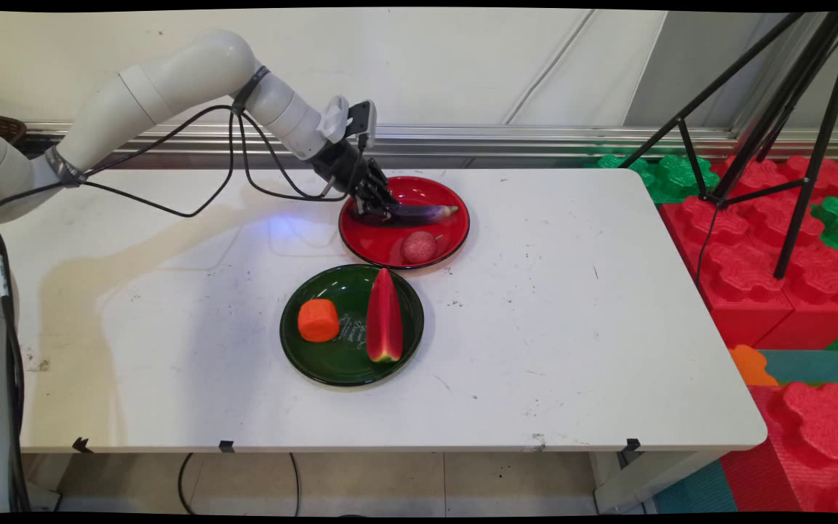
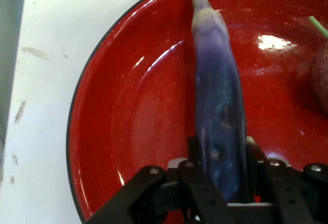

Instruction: Place the picked object on the table

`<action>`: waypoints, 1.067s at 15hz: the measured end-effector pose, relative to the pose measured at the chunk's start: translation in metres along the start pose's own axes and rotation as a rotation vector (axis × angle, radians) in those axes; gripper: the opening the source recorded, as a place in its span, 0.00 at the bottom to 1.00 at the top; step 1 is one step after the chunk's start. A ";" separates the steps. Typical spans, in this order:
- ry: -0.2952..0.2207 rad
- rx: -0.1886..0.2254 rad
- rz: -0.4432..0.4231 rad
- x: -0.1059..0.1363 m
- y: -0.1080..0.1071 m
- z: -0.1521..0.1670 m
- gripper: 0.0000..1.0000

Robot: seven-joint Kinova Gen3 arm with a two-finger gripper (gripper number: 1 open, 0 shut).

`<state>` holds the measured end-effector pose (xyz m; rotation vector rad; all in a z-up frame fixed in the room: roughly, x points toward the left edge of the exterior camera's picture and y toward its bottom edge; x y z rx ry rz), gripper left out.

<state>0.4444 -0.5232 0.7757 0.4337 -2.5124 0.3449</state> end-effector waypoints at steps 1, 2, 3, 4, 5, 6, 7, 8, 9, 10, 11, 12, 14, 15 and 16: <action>0.001 -0.001 0.002 0.000 0.000 0.000 0.00; 0.001 -0.001 0.003 0.000 0.000 -0.002 0.00; 0.002 -0.001 0.005 0.000 0.000 -0.003 0.00; 0.002 -0.002 0.007 0.000 0.000 -0.004 0.00; 0.003 -0.002 0.007 0.000 0.001 -0.005 0.00; 0.004 -0.001 0.008 -0.001 0.001 -0.007 0.00; 0.005 -0.001 0.008 -0.001 0.001 -0.009 0.00; 0.008 0.001 0.005 -0.002 0.002 -0.012 0.00; 0.012 0.002 0.000 -0.002 0.003 -0.015 0.00; 0.016 0.004 -0.007 -0.003 0.005 -0.020 0.00; 0.020 0.007 -0.016 -0.005 0.007 -0.024 0.00; 0.023 0.009 -0.022 -0.006 0.009 -0.028 0.00; 0.030 0.014 -0.043 -0.011 0.015 -0.039 0.00; 0.034 0.018 -0.053 -0.013 0.019 -0.046 0.00; 0.037 0.021 -0.062 -0.016 0.023 -0.053 0.00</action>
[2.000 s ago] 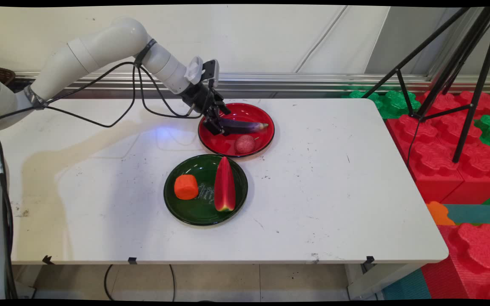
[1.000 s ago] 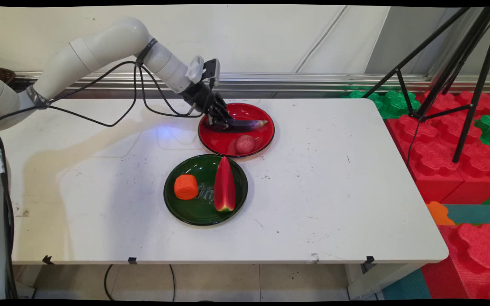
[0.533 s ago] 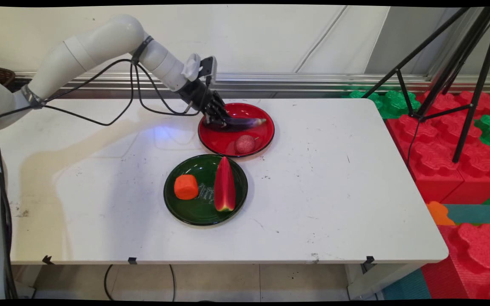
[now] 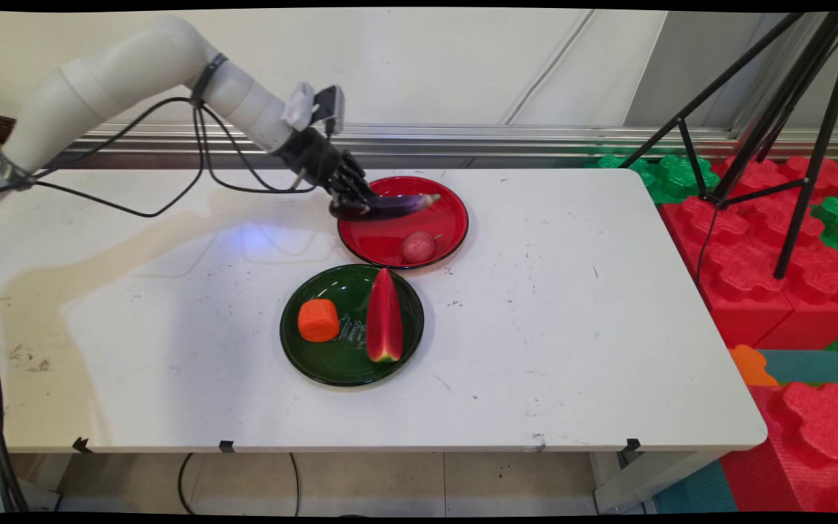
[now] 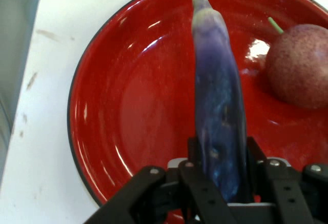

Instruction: Place the picked object on the table

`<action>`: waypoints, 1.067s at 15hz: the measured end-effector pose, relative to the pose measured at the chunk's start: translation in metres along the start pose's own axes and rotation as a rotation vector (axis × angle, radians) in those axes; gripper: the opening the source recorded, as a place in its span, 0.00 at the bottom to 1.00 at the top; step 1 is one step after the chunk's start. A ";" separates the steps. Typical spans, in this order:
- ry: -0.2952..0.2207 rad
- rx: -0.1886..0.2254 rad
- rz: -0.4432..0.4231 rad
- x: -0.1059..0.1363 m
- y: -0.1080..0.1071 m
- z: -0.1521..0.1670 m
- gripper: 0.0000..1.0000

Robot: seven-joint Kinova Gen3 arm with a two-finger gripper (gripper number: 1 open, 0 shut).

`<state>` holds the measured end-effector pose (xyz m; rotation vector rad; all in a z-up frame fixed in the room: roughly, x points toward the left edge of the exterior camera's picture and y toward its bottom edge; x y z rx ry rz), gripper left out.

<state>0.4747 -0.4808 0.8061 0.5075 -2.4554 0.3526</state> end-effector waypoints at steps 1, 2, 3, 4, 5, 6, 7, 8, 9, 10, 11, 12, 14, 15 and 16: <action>0.004 0.003 -0.007 -0.002 0.003 -0.007 0.00; 0.009 0.008 -0.014 -0.005 0.006 -0.016 0.00; 0.014 0.011 -0.018 -0.006 0.008 -0.023 0.00; 0.023 0.017 -0.026 -0.008 0.012 -0.034 0.00; 0.028 0.020 -0.030 -0.009 0.014 -0.040 0.00; 0.034 0.025 -0.036 -0.011 0.016 -0.048 0.00; 0.037 0.027 -0.039 -0.012 0.018 -0.053 0.00; 0.042 0.030 -0.043 -0.012 0.020 -0.060 0.00; 0.045 0.031 -0.046 -0.013 0.022 -0.065 0.00; 0.049 0.033 -0.050 -0.014 0.025 -0.073 0.00; 0.051 0.034 -0.053 -0.015 0.026 -0.078 0.00; 0.054 0.035 -0.058 -0.016 0.029 -0.085 0.00; 0.055 0.037 -0.066 -0.019 0.034 -0.098 0.00; 0.054 0.037 -0.068 -0.020 0.036 -0.103 0.00; 0.051 0.036 -0.072 -0.023 0.039 -0.111 0.00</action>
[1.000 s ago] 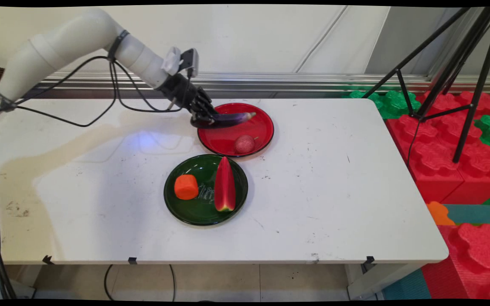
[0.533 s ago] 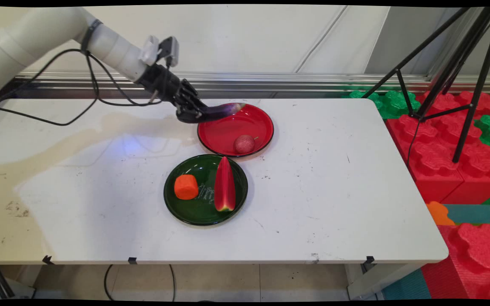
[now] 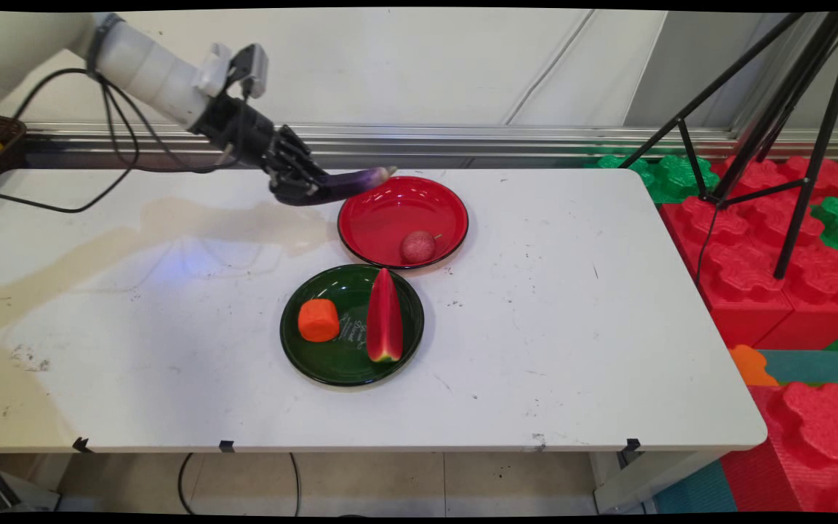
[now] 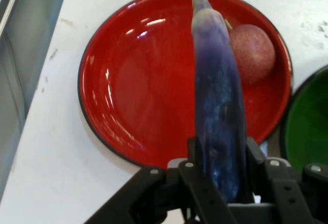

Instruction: Place the picked object on the table

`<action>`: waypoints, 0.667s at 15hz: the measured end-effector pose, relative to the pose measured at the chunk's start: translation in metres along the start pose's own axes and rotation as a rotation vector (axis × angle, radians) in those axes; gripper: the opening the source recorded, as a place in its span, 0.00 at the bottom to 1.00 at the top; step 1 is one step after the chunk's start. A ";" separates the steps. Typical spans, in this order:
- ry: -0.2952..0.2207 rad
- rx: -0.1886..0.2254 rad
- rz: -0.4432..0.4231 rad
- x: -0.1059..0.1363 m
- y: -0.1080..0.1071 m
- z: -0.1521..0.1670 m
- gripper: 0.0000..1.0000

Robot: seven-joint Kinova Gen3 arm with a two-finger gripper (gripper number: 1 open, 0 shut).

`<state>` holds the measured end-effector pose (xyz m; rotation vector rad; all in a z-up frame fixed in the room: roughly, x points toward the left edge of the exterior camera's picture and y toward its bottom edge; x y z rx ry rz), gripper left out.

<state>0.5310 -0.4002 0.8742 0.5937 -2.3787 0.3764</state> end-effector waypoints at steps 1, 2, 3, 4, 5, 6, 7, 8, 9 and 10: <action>-0.006 -0.002 -0.001 -0.003 0.003 -0.009 0.00; -0.014 -0.005 0.001 -0.007 0.005 -0.017 0.00; -0.023 -0.008 0.005 -0.011 0.007 -0.024 0.00; -0.038 -0.012 0.015 -0.016 0.009 -0.031 0.00; -0.055 -0.018 0.029 -0.021 0.011 -0.037 0.00; -0.072 -0.023 0.046 -0.026 0.013 -0.043 0.00; -0.086 -0.027 0.059 -0.029 0.014 -0.046 0.00; -0.099 -0.031 0.072 -0.033 0.015 -0.049 0.00; -0.110 -0.033 0.082 -0.036 0.016 -0.051 0.00; -0.126 -0.036 0.098 -0.040 0.016 -0.054 0.00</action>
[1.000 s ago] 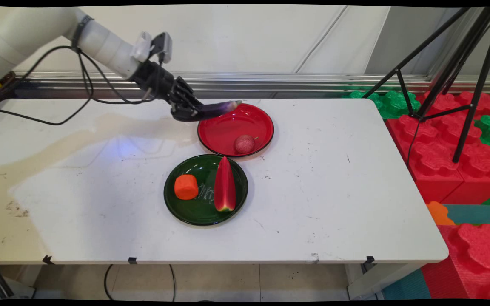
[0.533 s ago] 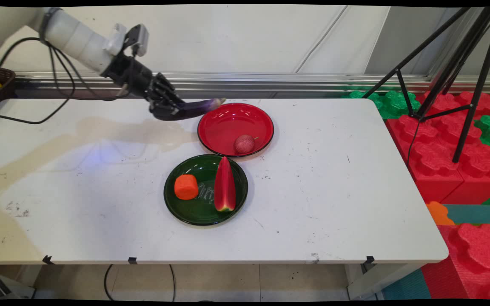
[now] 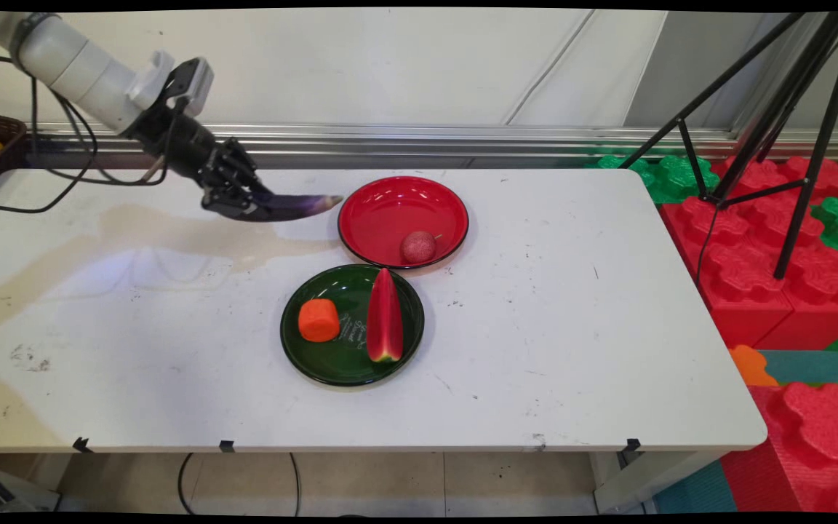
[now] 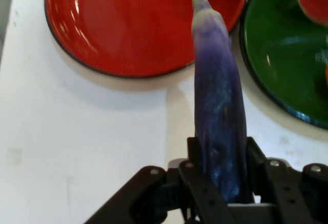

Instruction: Place the picked object on the table

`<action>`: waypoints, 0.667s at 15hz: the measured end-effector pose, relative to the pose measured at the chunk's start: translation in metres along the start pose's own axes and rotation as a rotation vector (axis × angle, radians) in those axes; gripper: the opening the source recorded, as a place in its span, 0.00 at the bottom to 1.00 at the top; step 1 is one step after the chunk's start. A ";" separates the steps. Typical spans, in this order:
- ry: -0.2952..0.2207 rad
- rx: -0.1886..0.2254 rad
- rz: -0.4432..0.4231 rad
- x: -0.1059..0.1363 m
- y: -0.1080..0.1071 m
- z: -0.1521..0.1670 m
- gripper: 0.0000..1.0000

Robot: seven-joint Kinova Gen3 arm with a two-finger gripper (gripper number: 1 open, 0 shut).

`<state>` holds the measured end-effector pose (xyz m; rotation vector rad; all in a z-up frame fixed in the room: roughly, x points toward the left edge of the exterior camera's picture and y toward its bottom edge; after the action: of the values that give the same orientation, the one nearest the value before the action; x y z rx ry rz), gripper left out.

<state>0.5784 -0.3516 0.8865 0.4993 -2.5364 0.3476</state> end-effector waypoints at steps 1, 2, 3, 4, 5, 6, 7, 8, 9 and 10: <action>-0.011 -0.001 0.010 -0.003 0.001 -0.001 0.00; -0.026 -0.003 0.024 -0.007 0.001 -0.002 0.00; -0.036 -0.004 0.032 -0.010 0.002 -0.002 0.00; -0.051 -0.006 0.043 -0.015 0.002 -0.001 0.00; -0.065 -0.009 0.056 -0.019 0.003 0.000 0.00; -0.079 -0.013 0.070 -0.024 0.003 0.002 0.00; -0.089 -0.018 0.082 -0.027 0.002 0.005 0.00; -0.101 -0.024 0.097 -0.031 0.002 0.008 0.00; -0.111 -0.029 0.110 -0.035 0.002 0.012 0.00; -0.118 -0.035 0.122 -0.037 0.001 0.016 0.00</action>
<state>0.6006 -0.3458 0.8528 0.3629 -2.6891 0.3265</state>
